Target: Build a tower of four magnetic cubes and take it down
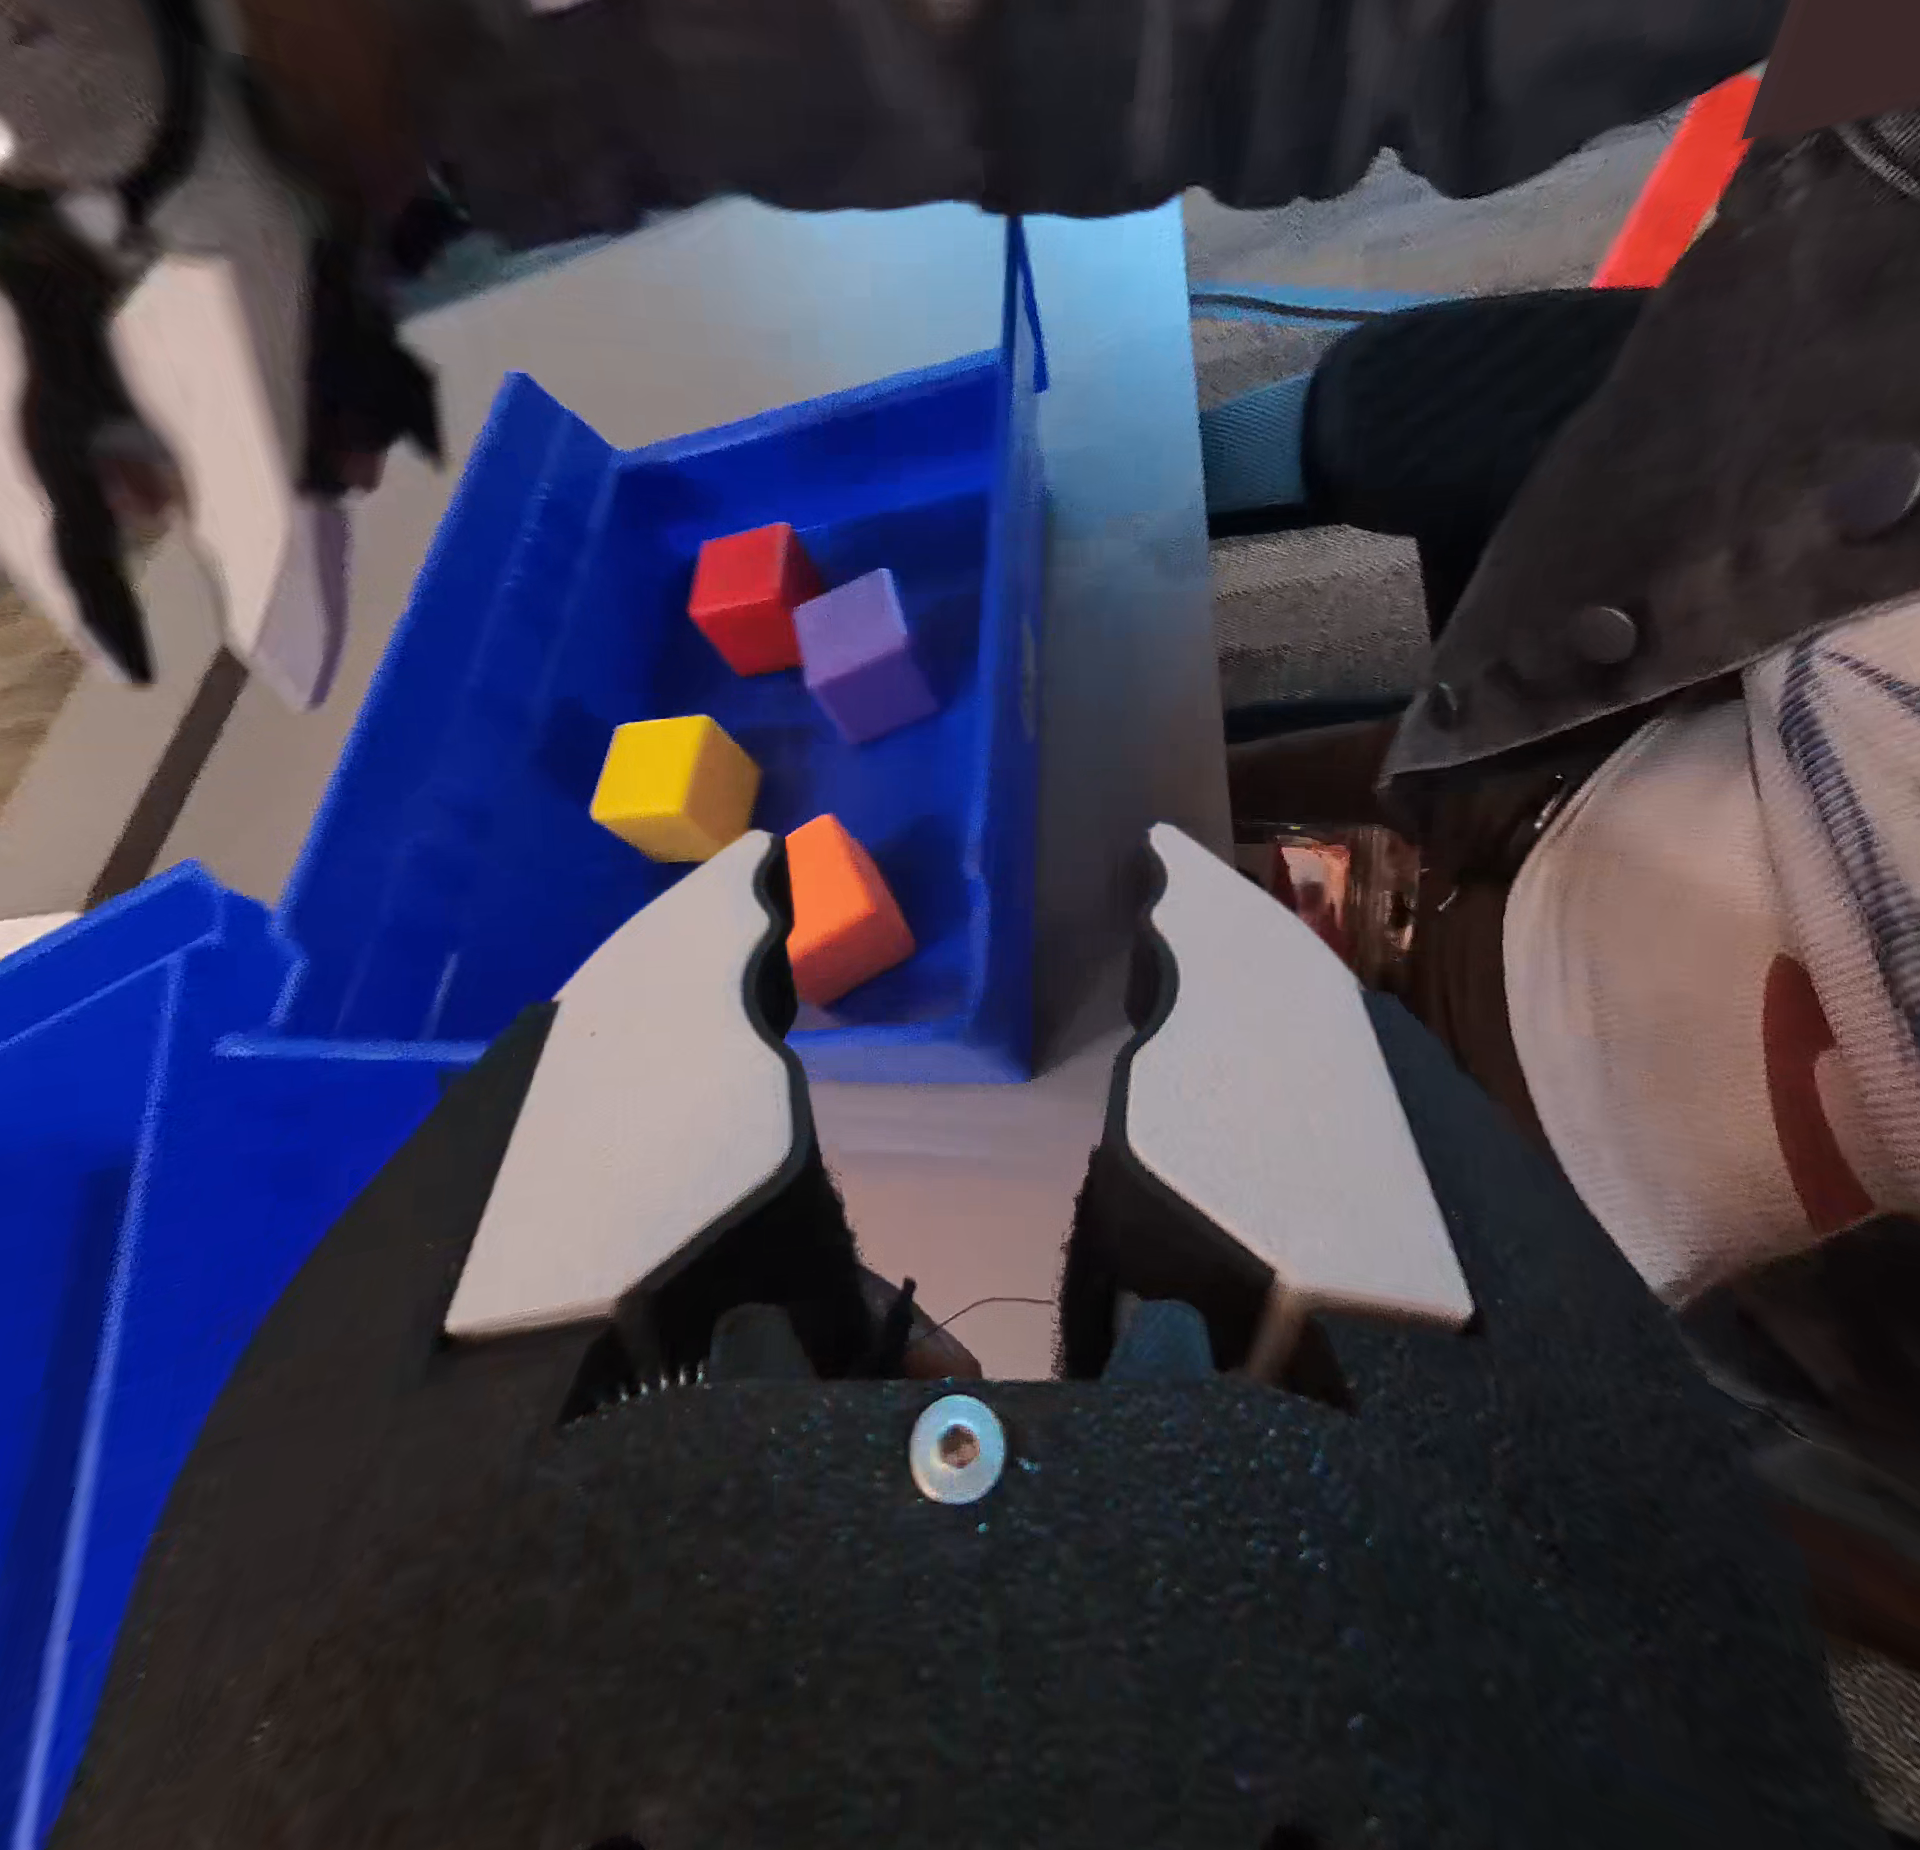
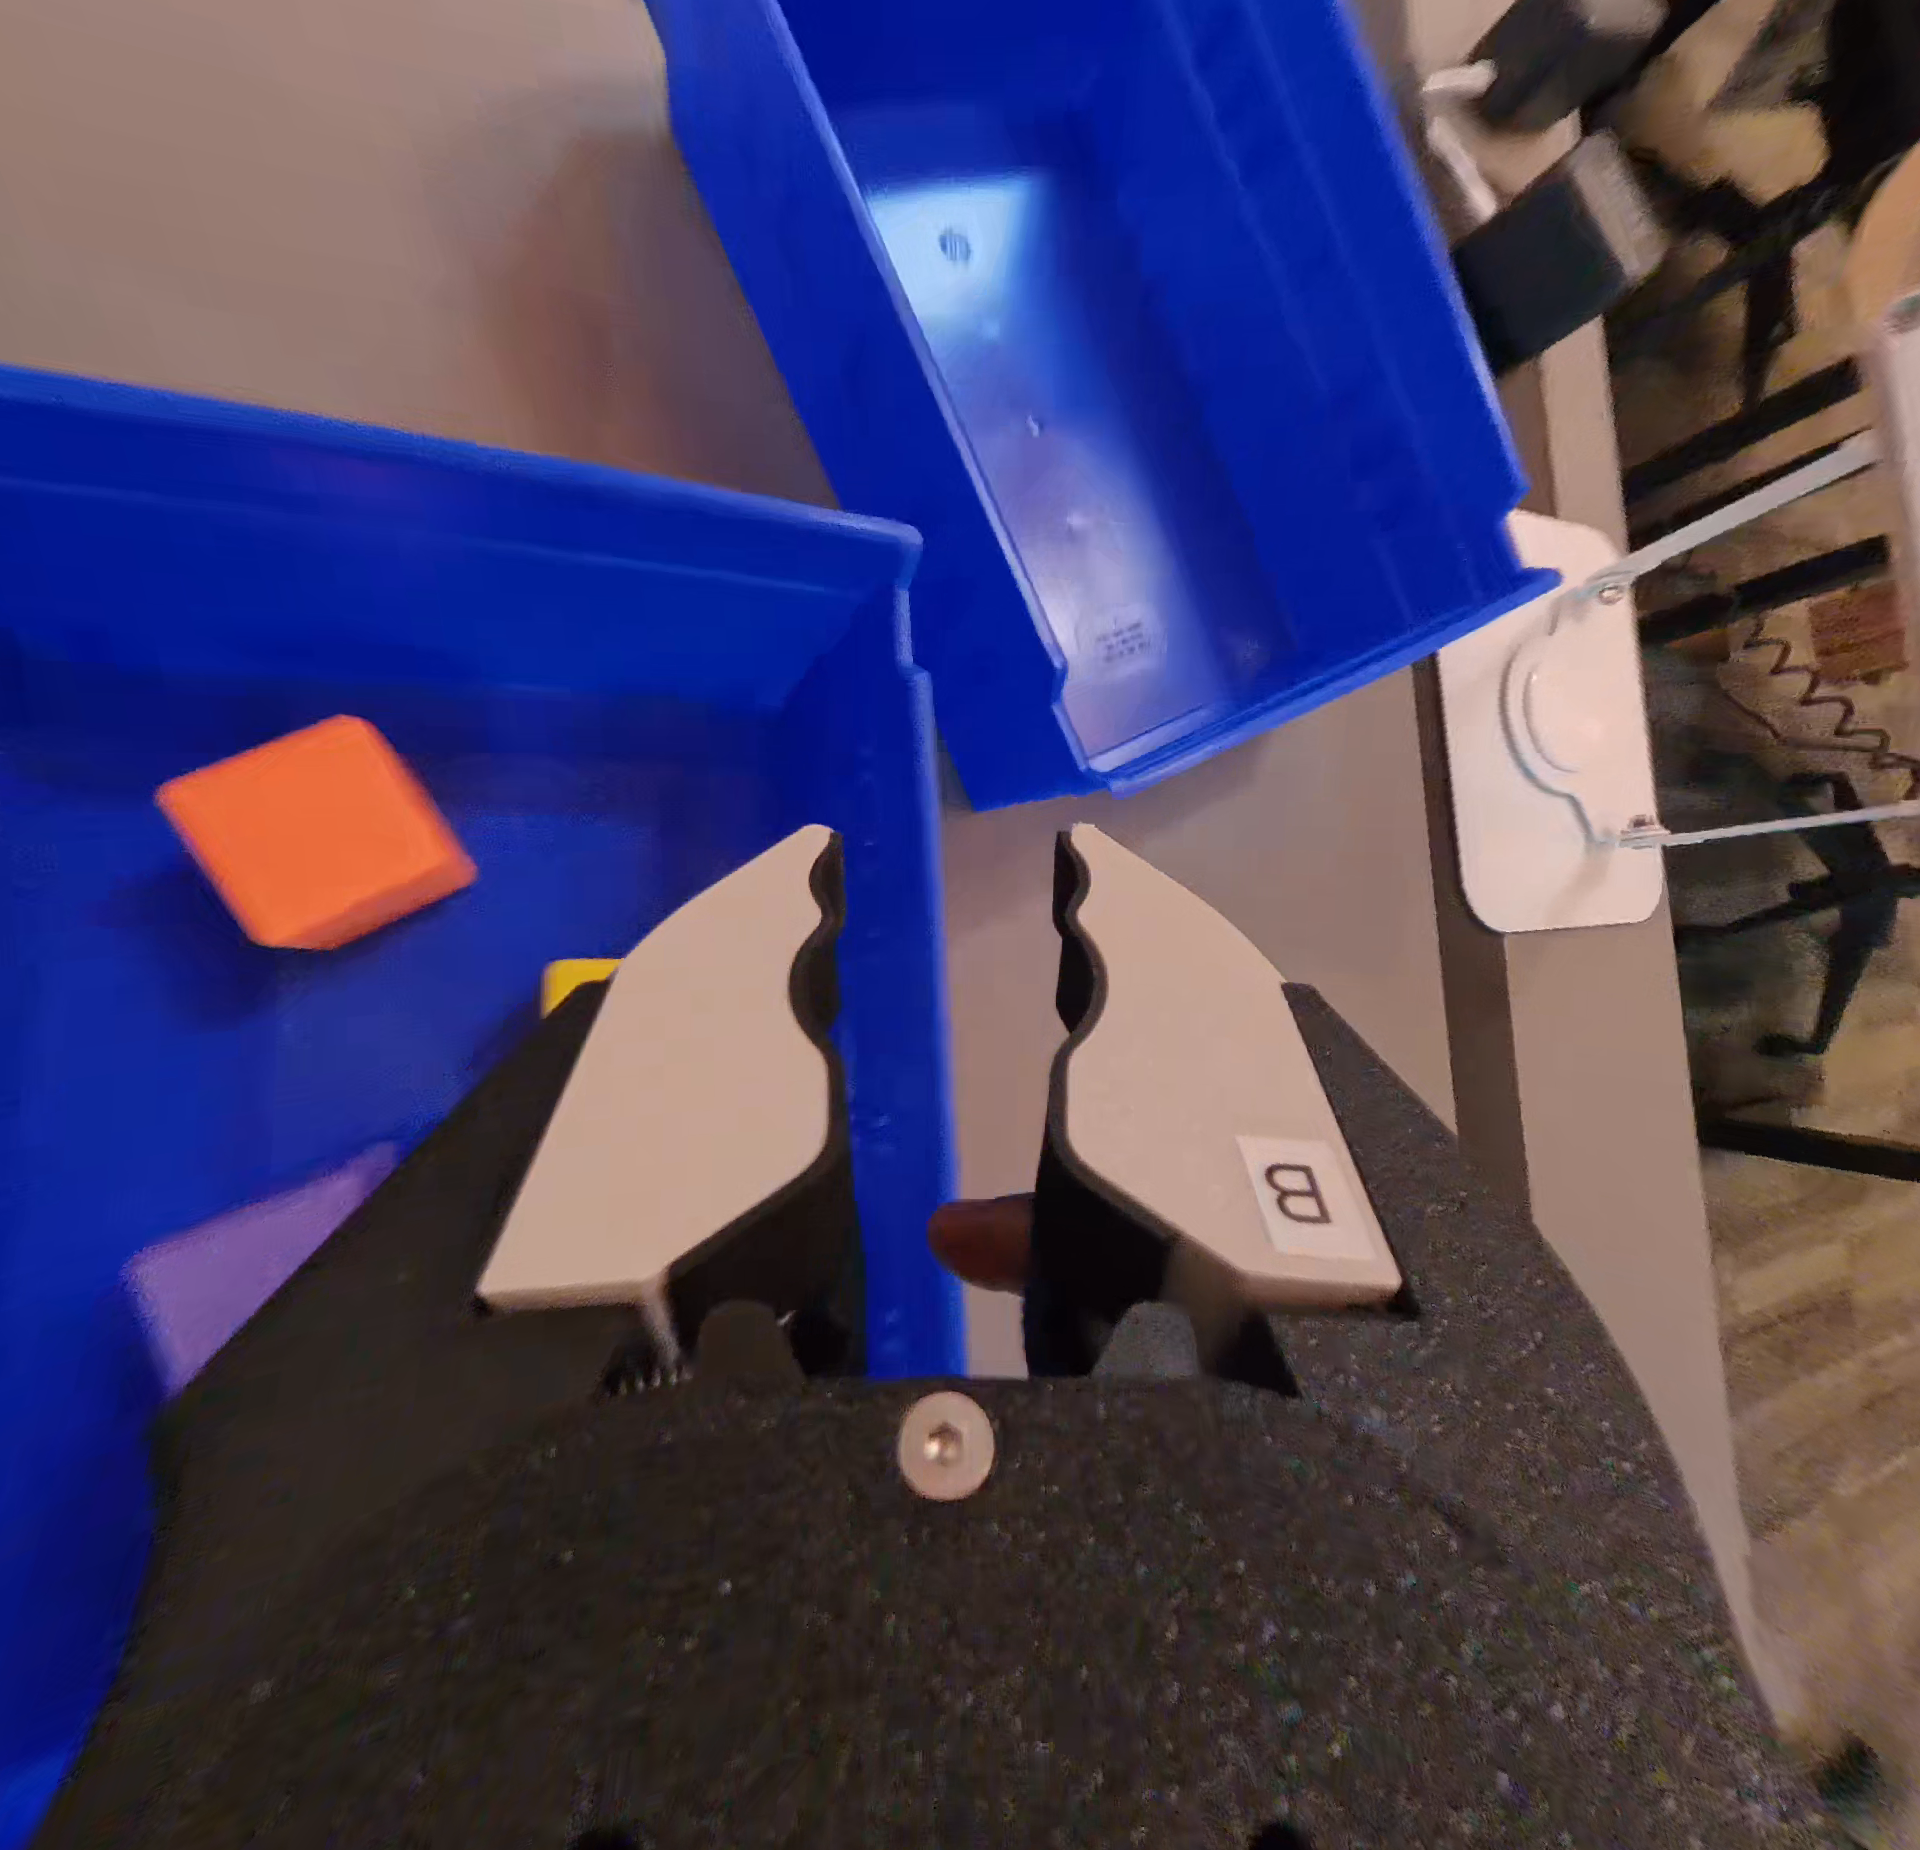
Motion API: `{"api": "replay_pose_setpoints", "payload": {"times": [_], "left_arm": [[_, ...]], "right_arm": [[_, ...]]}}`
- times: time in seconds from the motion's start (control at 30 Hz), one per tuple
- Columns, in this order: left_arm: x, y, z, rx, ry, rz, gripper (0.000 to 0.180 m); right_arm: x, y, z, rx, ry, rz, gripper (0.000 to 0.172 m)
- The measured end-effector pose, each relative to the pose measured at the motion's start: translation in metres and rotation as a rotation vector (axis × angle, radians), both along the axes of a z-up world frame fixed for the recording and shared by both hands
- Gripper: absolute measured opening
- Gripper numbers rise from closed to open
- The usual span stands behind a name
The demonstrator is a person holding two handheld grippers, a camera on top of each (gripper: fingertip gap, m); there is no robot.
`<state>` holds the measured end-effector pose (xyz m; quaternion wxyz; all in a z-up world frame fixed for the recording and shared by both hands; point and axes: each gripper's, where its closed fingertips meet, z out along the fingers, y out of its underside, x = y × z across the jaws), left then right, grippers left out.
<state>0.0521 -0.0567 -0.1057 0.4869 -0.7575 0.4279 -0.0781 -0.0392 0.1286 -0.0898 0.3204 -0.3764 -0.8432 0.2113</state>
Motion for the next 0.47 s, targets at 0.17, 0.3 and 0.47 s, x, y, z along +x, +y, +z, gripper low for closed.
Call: {"api": "replay_pose_setpoints", "payload": {"times": [0.17, 0.3, 0.47], "left_arm": [[-0.004, 0.006, -0.011, -0.048, 0.020, 0.029, 0.055], [-0.008, 0.003, -0.021, -0.088, 0.082, 0.016, 0.052], [-0.006, 0.001, -0.033, -0.132, 0.128, -0.034, 0.052]], "right_arm": [[-0.043, 0.016, -0.027, 0.103, -0.096, 0.021, 0.032], [-0.059, 0.027, -0.037, 0.172, -0.134, 0.034, 0.028], [-0.065, 0.030, -0.051, 0.209, -0.196, 0.055, 0.027]]}}
